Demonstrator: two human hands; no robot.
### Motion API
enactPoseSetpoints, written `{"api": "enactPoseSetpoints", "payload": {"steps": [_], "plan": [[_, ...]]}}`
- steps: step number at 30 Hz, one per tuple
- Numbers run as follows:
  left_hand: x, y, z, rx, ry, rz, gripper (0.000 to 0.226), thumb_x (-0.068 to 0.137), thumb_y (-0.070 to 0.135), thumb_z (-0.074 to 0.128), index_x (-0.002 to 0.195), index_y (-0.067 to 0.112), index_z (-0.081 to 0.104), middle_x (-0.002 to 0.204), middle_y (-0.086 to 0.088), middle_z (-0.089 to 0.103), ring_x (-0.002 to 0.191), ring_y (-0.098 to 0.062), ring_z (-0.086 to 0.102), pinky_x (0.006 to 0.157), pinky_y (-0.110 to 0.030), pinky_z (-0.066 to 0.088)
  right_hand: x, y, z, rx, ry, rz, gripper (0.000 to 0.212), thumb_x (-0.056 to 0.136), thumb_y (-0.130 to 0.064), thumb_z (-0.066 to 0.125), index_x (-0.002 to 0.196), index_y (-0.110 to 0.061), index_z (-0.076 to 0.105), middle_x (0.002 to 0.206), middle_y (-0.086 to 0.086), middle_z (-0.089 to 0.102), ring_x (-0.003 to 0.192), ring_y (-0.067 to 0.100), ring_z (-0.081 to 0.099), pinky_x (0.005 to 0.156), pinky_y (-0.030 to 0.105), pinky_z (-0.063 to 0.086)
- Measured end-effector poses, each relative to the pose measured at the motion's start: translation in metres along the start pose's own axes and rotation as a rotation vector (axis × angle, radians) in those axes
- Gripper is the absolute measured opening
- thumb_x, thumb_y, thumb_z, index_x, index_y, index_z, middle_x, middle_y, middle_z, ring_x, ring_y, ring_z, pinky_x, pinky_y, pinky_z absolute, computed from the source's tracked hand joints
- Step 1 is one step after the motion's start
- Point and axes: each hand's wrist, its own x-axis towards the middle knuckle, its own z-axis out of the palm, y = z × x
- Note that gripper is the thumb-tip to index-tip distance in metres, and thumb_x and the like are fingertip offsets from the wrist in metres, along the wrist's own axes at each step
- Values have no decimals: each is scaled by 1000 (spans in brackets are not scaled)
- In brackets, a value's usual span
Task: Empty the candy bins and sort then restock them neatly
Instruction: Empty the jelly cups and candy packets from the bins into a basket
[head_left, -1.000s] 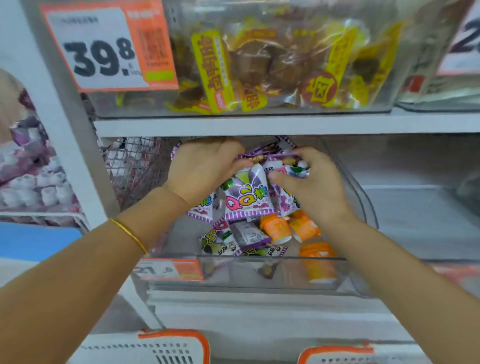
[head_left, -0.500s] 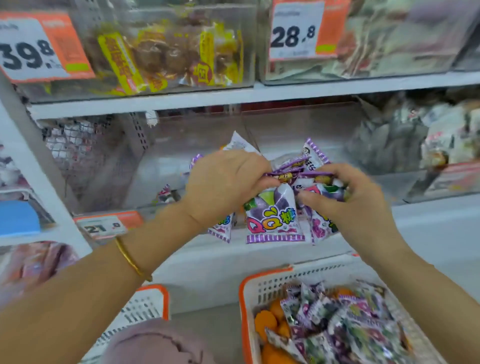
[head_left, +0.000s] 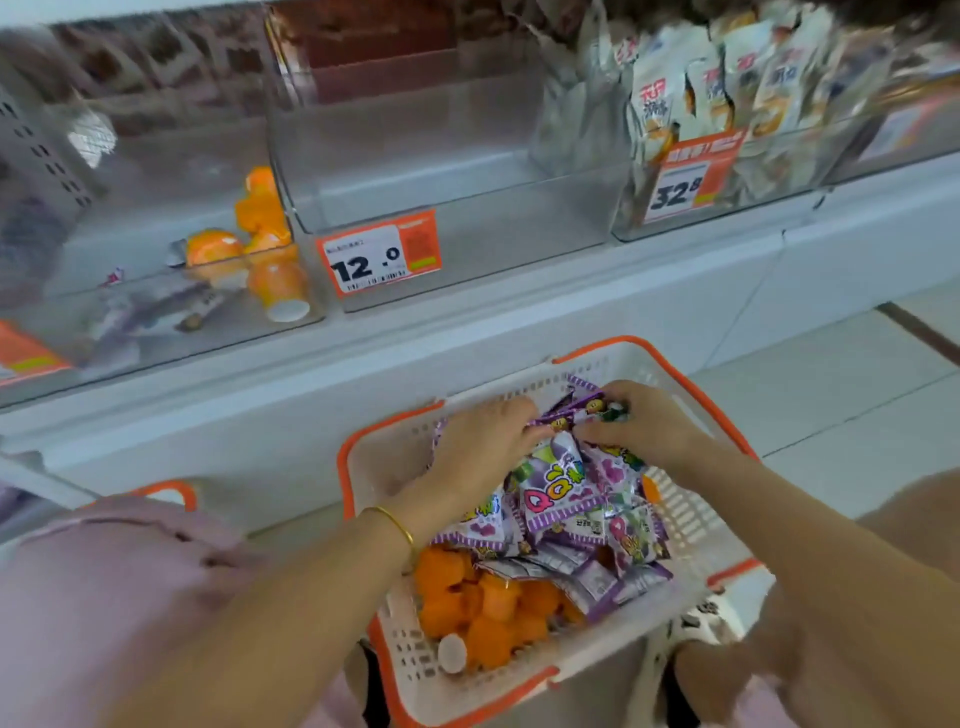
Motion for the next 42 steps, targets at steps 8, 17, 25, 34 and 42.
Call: {"api": "enactPoseSetpoints", "payload": {"steps": [8,17,25,34,42], "plan": [[-1,-34,11,-208,-272,-77,33,96,40,46,111,17,64,103,0,60,94,-15,55,85,-31,47,16,22,14,-158,-91,76,56,90,-11,62,141,-13,40,143,14,41,84,20,58,45,11,44],[-15,-82,-135,-67,333,0,32,92,36,44,102,15,67,89,2,67,71,-5,49,62,-26,41,10,-137,47,19,-177,-405,29,91,-11,60,116,-25,57,113,2,58,91,23,65,76,38,58],[-48,-215,-246,-115,497,-582,24,93,20,58,114,12,61,111,-5,58,81,-18,55,82,-34,45,45,-295,118,20,-198,-807,23,87,1,58,103,-13,62,84,-4,57,69,16,61,66,34,57],[-59,-314,-265,-166,-347,-824,71,87,53,57,147,29,28,155,1,24,141,-21,27,112,-33,24,146,-353,226,-958,-380,-849,79,79,-38,74,145,-21,33,144,8,39,130,28,39,99,30,36],[-32,-314,-249,-91,-582,-652,89,77,56,68,149,33,21,154,6,17,140,-17,23,112,-31,25,191,-338,232,-1207,-428,-700,128,60,-54,81,151,-30,-6,159,3,6,144,30,14,114,38,26]]}}
